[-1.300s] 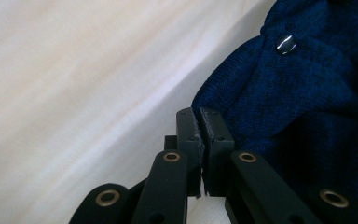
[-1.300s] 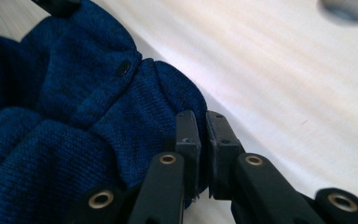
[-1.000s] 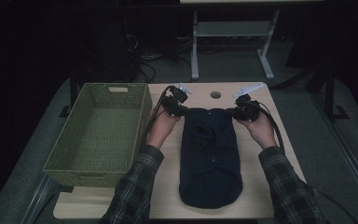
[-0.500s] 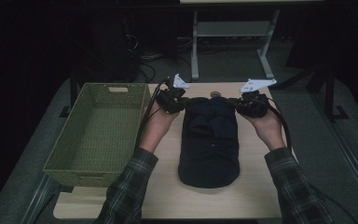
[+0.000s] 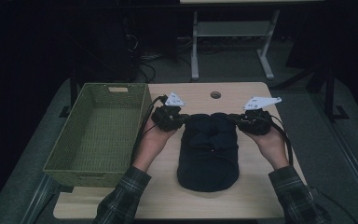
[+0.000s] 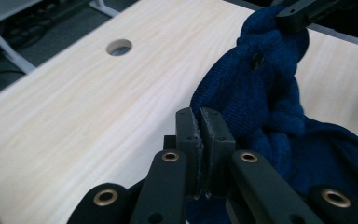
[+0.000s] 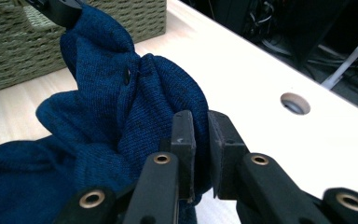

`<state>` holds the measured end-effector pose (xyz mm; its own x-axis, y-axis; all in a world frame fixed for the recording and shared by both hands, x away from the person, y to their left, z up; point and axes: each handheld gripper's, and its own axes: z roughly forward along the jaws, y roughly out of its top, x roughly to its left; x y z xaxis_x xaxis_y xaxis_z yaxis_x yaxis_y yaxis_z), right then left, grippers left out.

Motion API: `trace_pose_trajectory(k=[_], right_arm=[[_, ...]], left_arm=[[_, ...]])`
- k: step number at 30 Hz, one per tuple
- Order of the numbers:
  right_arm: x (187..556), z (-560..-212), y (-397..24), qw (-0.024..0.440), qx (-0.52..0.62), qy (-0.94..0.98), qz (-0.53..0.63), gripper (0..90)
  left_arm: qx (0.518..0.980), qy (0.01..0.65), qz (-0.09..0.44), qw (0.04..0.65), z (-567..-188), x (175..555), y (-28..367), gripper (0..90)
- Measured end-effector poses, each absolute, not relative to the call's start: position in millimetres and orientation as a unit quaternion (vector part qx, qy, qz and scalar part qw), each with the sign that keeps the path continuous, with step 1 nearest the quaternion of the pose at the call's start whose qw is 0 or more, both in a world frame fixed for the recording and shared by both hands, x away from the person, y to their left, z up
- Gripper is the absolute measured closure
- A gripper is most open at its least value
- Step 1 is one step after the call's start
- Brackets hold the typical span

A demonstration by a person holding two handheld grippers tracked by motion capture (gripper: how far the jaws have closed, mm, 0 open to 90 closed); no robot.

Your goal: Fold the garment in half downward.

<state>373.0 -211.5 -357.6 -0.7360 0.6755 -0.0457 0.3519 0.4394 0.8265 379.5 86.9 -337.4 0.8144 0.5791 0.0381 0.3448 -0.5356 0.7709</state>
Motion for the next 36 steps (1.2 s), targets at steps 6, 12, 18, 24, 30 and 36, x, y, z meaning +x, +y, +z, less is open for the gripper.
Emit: trace_pose_trajectory(k=[6, 12, 18, 24, 30, 36], right_arm=[[367.2, -367.3, -215.3, 0.158, 0.318, 0.831, 0.429, 80.4], [358.3, -369.5, -217.0, 0.144, 0.313, 0.834, 0.431, 80.3], [345.1, -374.0, -218.5, 0.132, 0.311, 0.836, 0.433, 79.4], [328.8, -379.7, -218.8, 0.120, 0.308, 0.838, 0.434, 77.5], [312.3, -387.4, -216.5, 0.107, 0.304, 0.845, 0.427, 74.9], [297.6, -400.0, -215.1, 0.093, 0.299, 0.855, 0.414, 71.7]], left_arm=[[0.865, 0.268, 0.108, 0.411, -345.0, 377.6, 91.9, 86.6], [0.864, 0.267, 0.087, 0.418, -351.1, 371.4, 95.3, 86.6], [0.869, 0.255, 0.074, 0.417, -357.9, 359.0, 97.8, 86.4], [0.877, 0.248, 0.069, 0.406, -362.8, 347.3, 97.8, 86.0], [0.884, 0.246, 0.058, 0.393, -371.3, 334.8, 98.5, 85.5], [0.889, 0.250, 0.047, 0.381, -384.1, 319.4, 99.4, 84.9]])
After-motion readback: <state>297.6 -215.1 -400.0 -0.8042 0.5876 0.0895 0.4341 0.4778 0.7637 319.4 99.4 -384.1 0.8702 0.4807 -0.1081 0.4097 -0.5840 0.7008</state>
